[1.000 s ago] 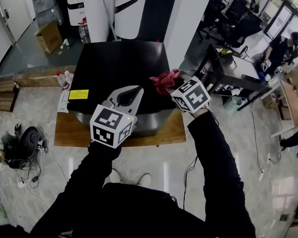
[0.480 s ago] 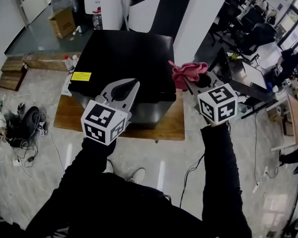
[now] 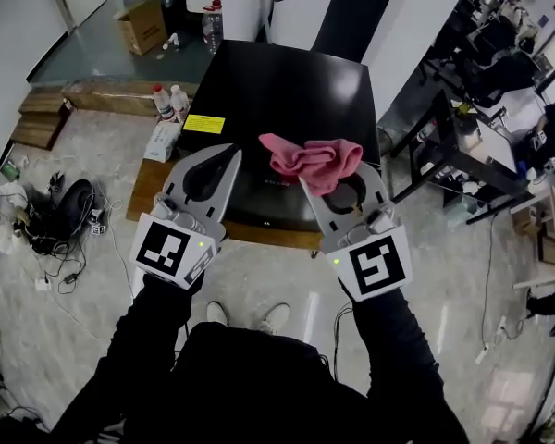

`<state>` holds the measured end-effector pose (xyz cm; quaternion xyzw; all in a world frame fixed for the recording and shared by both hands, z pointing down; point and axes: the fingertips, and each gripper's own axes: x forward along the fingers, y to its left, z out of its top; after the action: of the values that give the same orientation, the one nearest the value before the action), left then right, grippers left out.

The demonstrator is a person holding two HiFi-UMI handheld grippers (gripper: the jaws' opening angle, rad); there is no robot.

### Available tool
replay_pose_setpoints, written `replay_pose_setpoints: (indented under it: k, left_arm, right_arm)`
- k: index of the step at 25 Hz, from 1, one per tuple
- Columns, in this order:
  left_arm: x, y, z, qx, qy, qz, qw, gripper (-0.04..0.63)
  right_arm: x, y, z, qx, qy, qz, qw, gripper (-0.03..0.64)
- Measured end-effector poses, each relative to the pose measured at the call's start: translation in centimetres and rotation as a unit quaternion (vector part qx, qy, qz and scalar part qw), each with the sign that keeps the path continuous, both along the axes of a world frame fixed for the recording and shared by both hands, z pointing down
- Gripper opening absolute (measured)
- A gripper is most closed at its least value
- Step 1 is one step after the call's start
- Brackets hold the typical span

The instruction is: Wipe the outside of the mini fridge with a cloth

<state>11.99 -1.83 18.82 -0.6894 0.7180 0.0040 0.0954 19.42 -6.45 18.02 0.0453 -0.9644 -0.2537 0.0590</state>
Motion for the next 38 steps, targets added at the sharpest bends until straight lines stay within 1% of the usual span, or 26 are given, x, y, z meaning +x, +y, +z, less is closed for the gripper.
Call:
replay_pose_setpoints:
  k: [2, 5, 7, 10, 13, 16, 18, 22, 25, 28, 31, 35, 38]
  left_arm:
    - [-2.0, 2.0, 1.3, 0.0, -0.001, -0.007, 1.0, 0.005]
    - [-4.9, 4.6, 4.1, -0.009, 0.0, -0.014, 0.9999, 0.005]
    - [-6.7, 6.1, 6.0, -0.014, 0.01, -0.016, 0.9997, 0.005]
    - [-8.6, 7.3, 8.8, -0.022, 0.024, -0.012, 0.9994, 0.005]
    - [-9.8, 7.7, 11.3, -0.03, 0.027, -0.01, 0.9991, 0.005]
    - [-11.0, 7.7, 12.8, -0.022, 0.032, -0.007, 0.9992, 0.005]
    - [-11.6, 7.5, 13.7, -0.022, 0.038, -0.001, 0.999, 0.005]
    - [-12.5, 6.6, 15.8, -0.028, 0.058, 0.008, 0.9979, 0.005]
    - [-12.7, 6.0, 17.7, -0.037, 0.072, 0.017, 0.9966, 0.005]
    - [-12.4, 5.4, 20.0, -0.044, 0.078, 0.026, 0.9956, 0.005]
    - [-12.0, 4.8, 23.1, -0.055, 0.084, 0.031, 0.9944, 0.005]
    - [-11.9, 3.8, 27.3, -0.076, 0.095, 0.031, 0.9921, 0.005]
    - [-11.6, 3.2, 30.5, -0.094, 0.104, 0.03, 0.9897, 0.005]
  right_arm:
    - [-2.4, 3.1, 2.9, -0.01, 0.016, 0.005, 1.0, 0.086]
    - [-6.1, 6.5, 7.0, -0.043, 0.011, 0.021, 0.999, 0.086]
    - [-8.4, 7.8, 9.5, -0.067, 0.004, 0.037, 0.997, 0.086]
    - [-11.1, 8.5, 12.5, -0.093, -0.011, 0.06, 0.994, 0.086]
    - [-13.3, 8.5, 14.9, -0.095, -0.018, 0.084, 0.992, 0.086]
    - [-15.0, 7.8, 16.6, -0.093, -0.027, 0.112, 0.989, 0.086]
    - [-15.7, 6.9, 17.4, -0.092, -0.037, 0.131, 0.986, 0.086]
    - [-16.3, 5.9, 18.6, -0.072, -0.036, 0.159, 0.984, 0.084]
    - [-16.6, 5.9, 19.4, -0.062, -0.045, 0.168, 0.983, 0.084]
    - [-16.5, 5.7, 21.7, -0.063, -0.037, 0.173, 0.982, 0.083]
    - [-16.4, 5.4, 25.3, -0.078, -0.02, 0.175, 0.981, 0.083]
    - [-16.4, 4.9, 30.3, -0.121, 0.001, 0.176, 0.977, 0.083]
    - [-16.3, 4.6, 33.9, -0.143, 0.01, 0.175, 0.974, 0.081]
